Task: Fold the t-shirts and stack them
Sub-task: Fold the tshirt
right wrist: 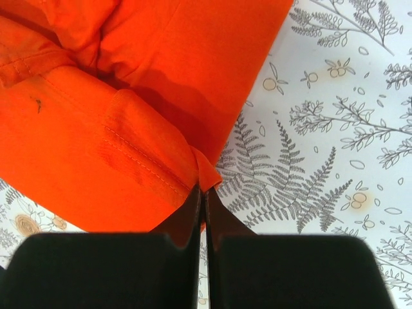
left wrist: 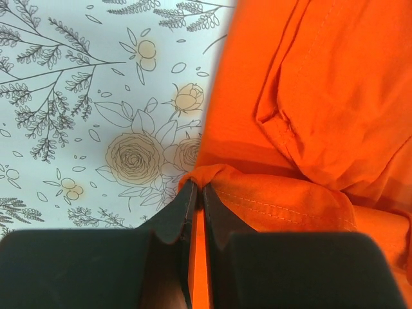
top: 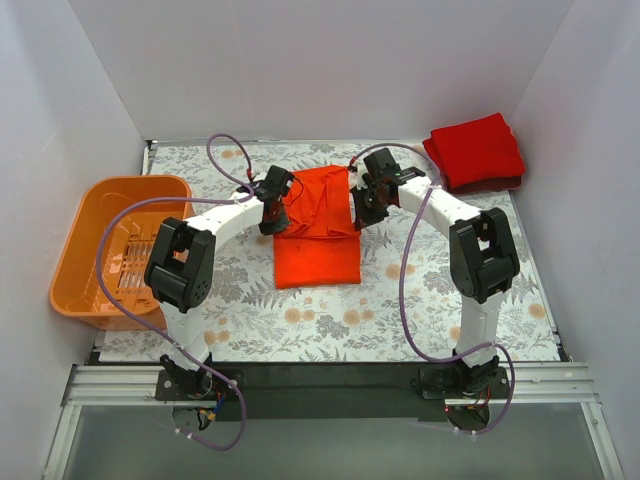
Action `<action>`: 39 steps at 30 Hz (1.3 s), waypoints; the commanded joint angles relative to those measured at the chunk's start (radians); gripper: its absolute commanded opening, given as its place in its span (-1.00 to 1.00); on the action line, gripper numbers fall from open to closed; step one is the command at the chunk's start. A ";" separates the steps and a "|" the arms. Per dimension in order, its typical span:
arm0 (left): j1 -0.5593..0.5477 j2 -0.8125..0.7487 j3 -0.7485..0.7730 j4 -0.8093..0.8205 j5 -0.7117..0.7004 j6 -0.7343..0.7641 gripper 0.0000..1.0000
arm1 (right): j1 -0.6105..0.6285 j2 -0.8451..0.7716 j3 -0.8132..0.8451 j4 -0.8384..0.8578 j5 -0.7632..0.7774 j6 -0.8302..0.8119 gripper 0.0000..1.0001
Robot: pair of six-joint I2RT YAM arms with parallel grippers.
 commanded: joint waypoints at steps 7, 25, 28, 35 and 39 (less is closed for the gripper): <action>0.020 0.035 0.001 0.019 -0.074 -0.045 -0.86 | -0.007 0.069 0.038 0.080 0.032 -0.013 -0.81; -0.140 -0.295 -0.126 0.002 -0.013 -0.125 0.11 | 0.097 -0.234 -0.290 0.360 -0.006 0.113 -0.37; -0.190 -0.306 -0.221 0.025 0.019 -0.151 0.02 | 0.117 -0.212 -0.325 0.402 -0.056 0.143 -0.46; -0.241 -0.241 -0.295 0.068 0.056 -0.174 -0.10 | 0.134 -0.133 -0.361 0.535 -0.111 0.191 -0.48; -0.247 -0.192 -0.298 0.068 0.099 -0.172 -0.13 | 0.134 -0.069 -0.342 0.564 -0.106 0.197 -0.48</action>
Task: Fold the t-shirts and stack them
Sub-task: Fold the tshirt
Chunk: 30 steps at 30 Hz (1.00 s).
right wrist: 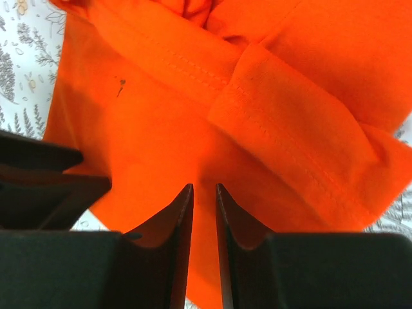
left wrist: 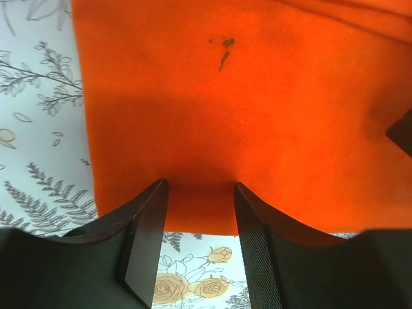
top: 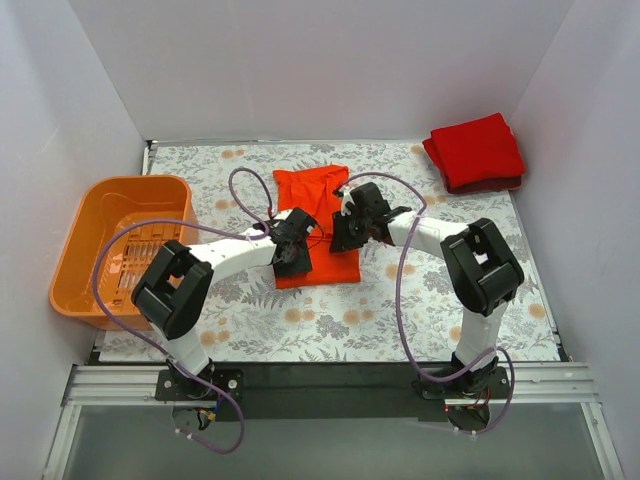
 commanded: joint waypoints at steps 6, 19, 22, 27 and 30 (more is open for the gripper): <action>-0.010 0.004 -0.025 -0.022 0.050 -0.015 -0.13 | -0.024 0.114 0.104 0.094 0.069 -0.005 -0.48; -0.050 -0.148 -0.131 -0.094 0.098 -0.049 -0.11 | -0.129 0.168 0.344 0.154 -0.067 -0.028 -0.45; -0.050 -0.215 -0.157 -0.095 0.078 -0.084 -0.09 | -0.119 0.059 0.191 0.244 -0.167 -0.002 -0.44; -0.050 -0.326 -0.178 -0.106 -0.003 -0.138 -0.04 | -0.043 -0.027 0.025 0.347 -0.362 0.059 -0.41; -0.047 -0.410 -0.187 -0.123 -0.074 -0.181 -0.03 | 0.018 0.016 0.034 0.372 -0.414 0.093 -0.41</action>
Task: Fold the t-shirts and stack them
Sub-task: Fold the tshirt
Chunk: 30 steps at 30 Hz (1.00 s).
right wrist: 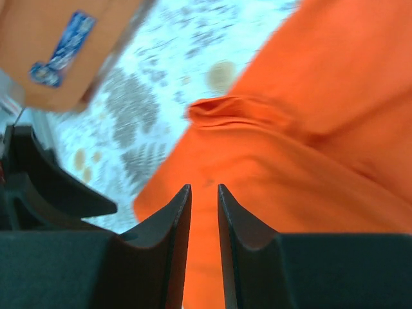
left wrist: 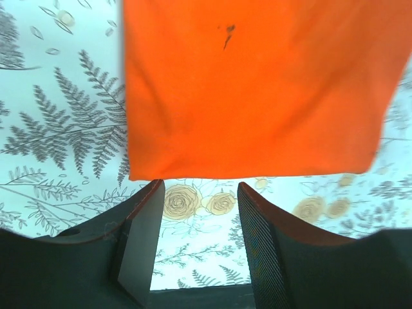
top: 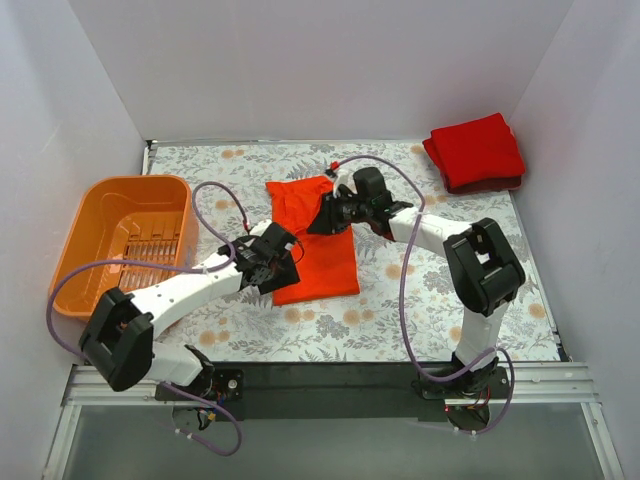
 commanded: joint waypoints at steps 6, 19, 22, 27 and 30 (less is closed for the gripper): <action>0.014 -0.179 -0.031 -0.068 -0.142 -0.107 -0.06 | 0.109 0.206 0.120 0.134 -0.150 0.106 -0.41; 0.020 -0.185 -0.071 -0.090 -0.147 -0.104 -0.06 | 0.069 0.500 0.462 0.130 -0.108 0.181 -0.39; 0.022 -0.181 -0.076 -0.076 -0.144 -0.100 -0.06 | 0.037 0.557 0.544 0.131 -0.078 0.226 -0.38; 0.033 -0.187 -0.079 -0.051 -0.116 -0.095 -0.06 | -0.029 0.432 0.394 0.137 -0.126 0.255 -0.34; 0.048 -0.204 -0.099 0.010 -0.050 -0.074 -0.13 | -0.072 0.245 0.146 0.145 -0.155 0.250 -0.34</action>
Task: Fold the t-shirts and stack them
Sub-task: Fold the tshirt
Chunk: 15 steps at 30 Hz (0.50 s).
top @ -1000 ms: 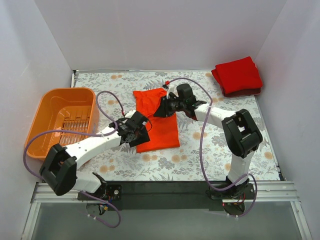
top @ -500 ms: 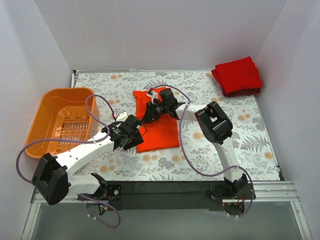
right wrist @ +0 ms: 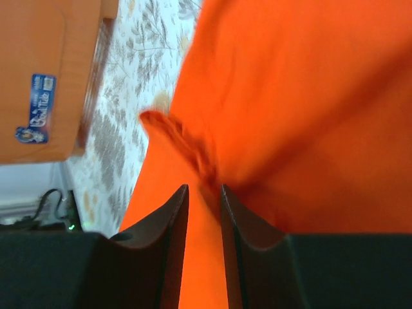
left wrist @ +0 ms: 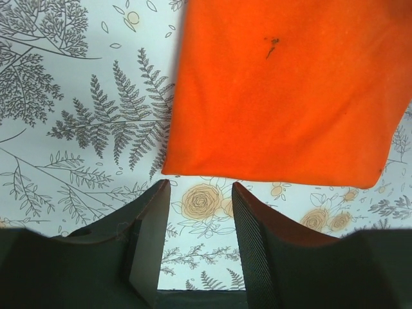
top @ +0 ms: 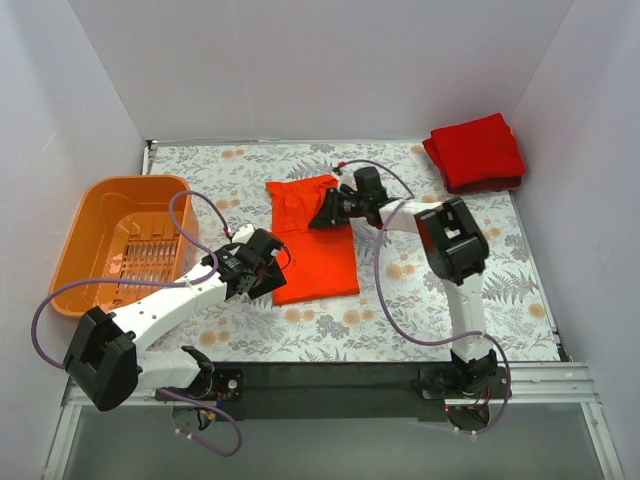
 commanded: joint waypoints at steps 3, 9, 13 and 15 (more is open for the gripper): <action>0.037 -0.025 -0.028 0.120 0.120 0.042 -0.30 | -0.069 -0.380 -0.358 0.034 -0.092 0.013 -0.33; 0.089 0.067 -0.039 0.187 0.263 0.079 -0.52 | -0.069 -0.566 -0.713 0.125 -0.206 0.078 -0.33; 0.141 0.131 -0.074 0.210 0.336 0.078 -0.54 | -0.077 -0.548 -0.819 0.134 -0.203 0.055 -0.33; 0.170 0.155 -0.083 0.192 0.354 0.070 -0.55 | -0.086 -0.522 -0.846 0.137 -0.201 0.042 -0.33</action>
